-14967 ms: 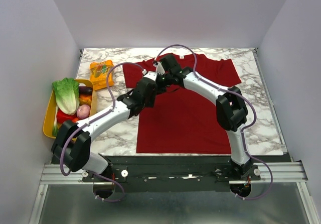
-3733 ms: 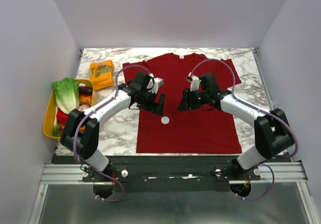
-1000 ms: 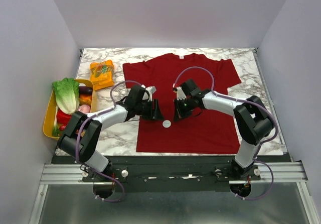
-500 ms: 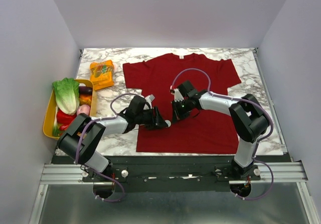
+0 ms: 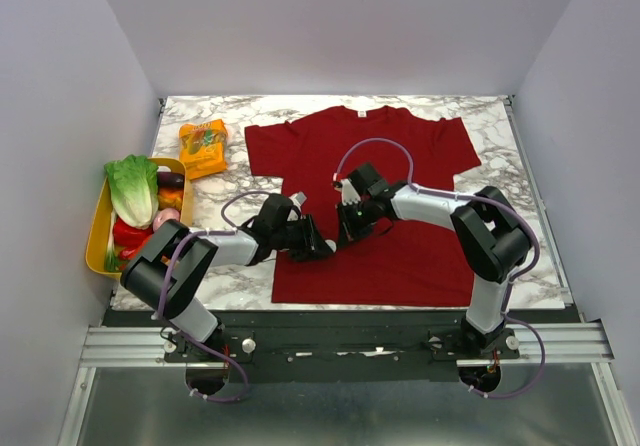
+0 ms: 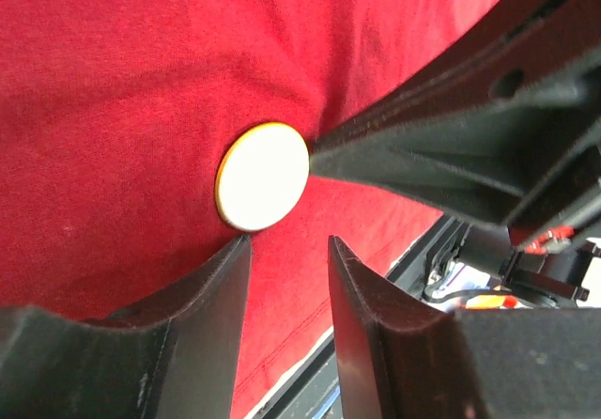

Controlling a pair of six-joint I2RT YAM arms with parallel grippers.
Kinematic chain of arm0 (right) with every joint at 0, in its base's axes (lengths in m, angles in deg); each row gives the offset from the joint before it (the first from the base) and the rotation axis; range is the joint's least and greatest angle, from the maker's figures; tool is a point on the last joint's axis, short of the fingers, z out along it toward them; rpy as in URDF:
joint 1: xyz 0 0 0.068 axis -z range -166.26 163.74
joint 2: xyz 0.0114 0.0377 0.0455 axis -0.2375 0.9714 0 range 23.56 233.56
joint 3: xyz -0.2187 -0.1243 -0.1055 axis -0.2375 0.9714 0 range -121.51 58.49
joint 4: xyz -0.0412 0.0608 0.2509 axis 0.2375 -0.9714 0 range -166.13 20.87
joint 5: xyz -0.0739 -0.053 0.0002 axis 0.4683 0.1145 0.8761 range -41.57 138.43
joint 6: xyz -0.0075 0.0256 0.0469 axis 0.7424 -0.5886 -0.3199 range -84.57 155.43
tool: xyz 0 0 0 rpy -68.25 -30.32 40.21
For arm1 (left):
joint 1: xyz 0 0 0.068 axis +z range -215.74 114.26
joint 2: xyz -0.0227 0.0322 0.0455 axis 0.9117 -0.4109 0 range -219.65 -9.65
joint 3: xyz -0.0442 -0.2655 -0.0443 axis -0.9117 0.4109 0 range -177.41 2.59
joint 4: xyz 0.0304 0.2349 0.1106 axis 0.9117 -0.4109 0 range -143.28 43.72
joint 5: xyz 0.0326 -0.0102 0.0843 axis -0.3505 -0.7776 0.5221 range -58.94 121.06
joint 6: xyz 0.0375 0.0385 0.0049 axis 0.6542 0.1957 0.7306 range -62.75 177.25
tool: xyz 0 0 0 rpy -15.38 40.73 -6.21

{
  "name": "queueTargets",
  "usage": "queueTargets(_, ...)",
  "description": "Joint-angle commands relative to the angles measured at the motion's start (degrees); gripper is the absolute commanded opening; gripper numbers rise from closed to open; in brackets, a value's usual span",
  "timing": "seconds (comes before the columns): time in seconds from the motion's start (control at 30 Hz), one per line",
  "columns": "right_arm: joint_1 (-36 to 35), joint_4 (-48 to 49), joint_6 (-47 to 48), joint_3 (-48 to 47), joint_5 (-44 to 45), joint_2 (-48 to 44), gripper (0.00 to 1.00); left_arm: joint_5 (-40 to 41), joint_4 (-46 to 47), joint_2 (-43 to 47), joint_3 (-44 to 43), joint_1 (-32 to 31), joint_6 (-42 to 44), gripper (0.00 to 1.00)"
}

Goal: Pin the brooch onto the clothing

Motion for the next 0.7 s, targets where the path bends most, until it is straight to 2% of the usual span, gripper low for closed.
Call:
queueTargets(0.0,-1.5,0.8,-0.5,-1.6,-1.9,0.8,0.02,4.4,-2.2,0.0,0.6,0.0,0.0,0.47)
queueTargets(0.13,-2.1,0.6,-0.5,-1.6,-2.6,0.6,0.02,7.5,-3.8,0.8,0.1,0.1,0.9,0.43)
queueTargets(0.33,-2.2,0.2,-0.2,-1.6,-2.6,0.6,0.02,12.0,-9.1,2.3,-1.9,0.4,3.5,0.42)
queueTargets(0.53,-2.3,-1.5,0.6,-2.9,1.4,-1.5,0.02,11.6,-11.4,4.7,-1.2,1.7,4.3,0.42)
queueTargets(0.67,-2.3,-1.6,0.5,-5.2,3.6,-2.3,0.02,9.1,-7.7,6.5,0.9,2.5,2.7,0.42)
